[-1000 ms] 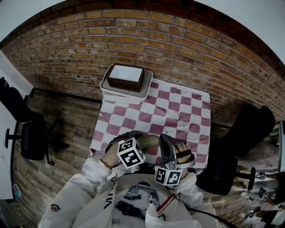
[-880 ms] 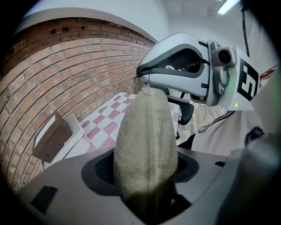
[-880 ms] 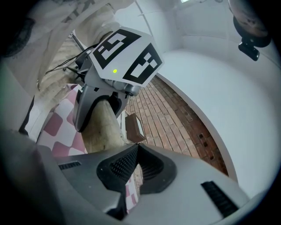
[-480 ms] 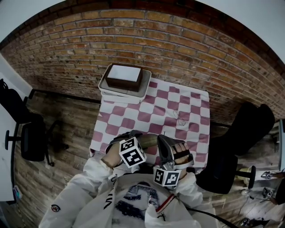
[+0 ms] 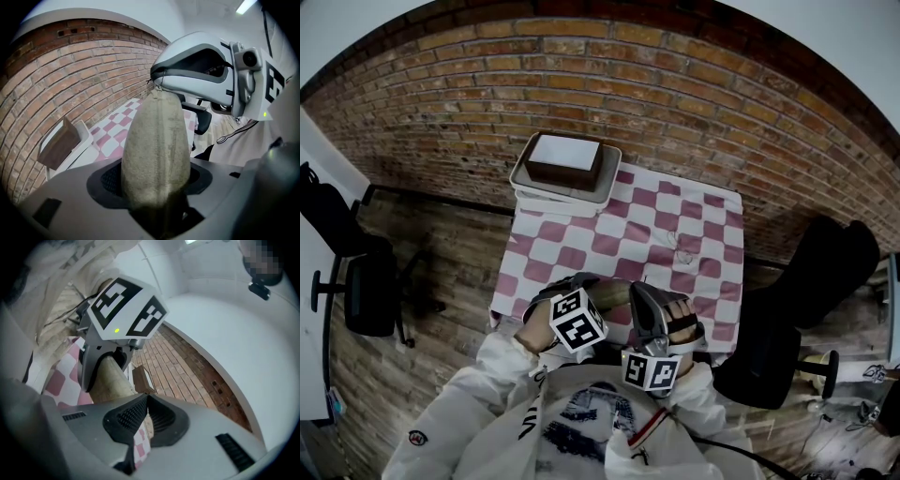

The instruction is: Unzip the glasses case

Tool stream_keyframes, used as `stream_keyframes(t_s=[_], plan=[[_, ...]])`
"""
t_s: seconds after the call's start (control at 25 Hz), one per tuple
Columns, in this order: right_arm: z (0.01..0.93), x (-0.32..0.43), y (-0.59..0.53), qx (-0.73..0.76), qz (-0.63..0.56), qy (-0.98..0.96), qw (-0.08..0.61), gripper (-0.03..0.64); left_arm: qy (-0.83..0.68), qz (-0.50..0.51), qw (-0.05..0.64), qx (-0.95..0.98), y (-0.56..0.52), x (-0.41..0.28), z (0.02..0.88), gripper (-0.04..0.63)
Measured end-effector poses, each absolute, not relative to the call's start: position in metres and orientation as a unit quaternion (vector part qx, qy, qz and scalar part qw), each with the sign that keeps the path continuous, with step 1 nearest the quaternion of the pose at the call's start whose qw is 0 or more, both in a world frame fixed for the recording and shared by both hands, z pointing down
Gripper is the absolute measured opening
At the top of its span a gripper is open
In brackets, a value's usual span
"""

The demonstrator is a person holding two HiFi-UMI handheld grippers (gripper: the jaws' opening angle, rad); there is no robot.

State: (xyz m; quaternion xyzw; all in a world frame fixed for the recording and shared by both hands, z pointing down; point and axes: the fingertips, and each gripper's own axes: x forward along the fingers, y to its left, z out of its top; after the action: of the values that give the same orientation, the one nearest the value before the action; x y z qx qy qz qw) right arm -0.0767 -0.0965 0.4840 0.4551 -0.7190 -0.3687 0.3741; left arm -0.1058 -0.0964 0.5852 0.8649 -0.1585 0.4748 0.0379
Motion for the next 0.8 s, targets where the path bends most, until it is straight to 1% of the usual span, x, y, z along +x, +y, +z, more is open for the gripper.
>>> stream_keyframes(t_s=[0.08,0.4,0.64,0.8], plan=[[0.481,-0.077,-0.096,0.459,-0.345,-0.741,0.348,0.016,-0.164,0.466,0.044,0.869,-0.097,-0.107,0.583,0.295],[0.474,-0.072,-0.098,0.475,-0.290,-0.770,0.314,0.017,-0.184,0.432,0.050,0.881,-0.105,-0.106,0.572,0.295],[0.466,-0.067,-0.098,0.479,-0.216,-0.809,0.263,0.025,-0.200,0.419,0.063,0.884,-0.111,-0.100,0.566,0.295],[0.459,-0.057,-0.100,0.487,-0.194,-0.817,0.243,0.028,-0.236,0.402,0.087,0.881,-0.125,-0.101,0.561,0.295]])
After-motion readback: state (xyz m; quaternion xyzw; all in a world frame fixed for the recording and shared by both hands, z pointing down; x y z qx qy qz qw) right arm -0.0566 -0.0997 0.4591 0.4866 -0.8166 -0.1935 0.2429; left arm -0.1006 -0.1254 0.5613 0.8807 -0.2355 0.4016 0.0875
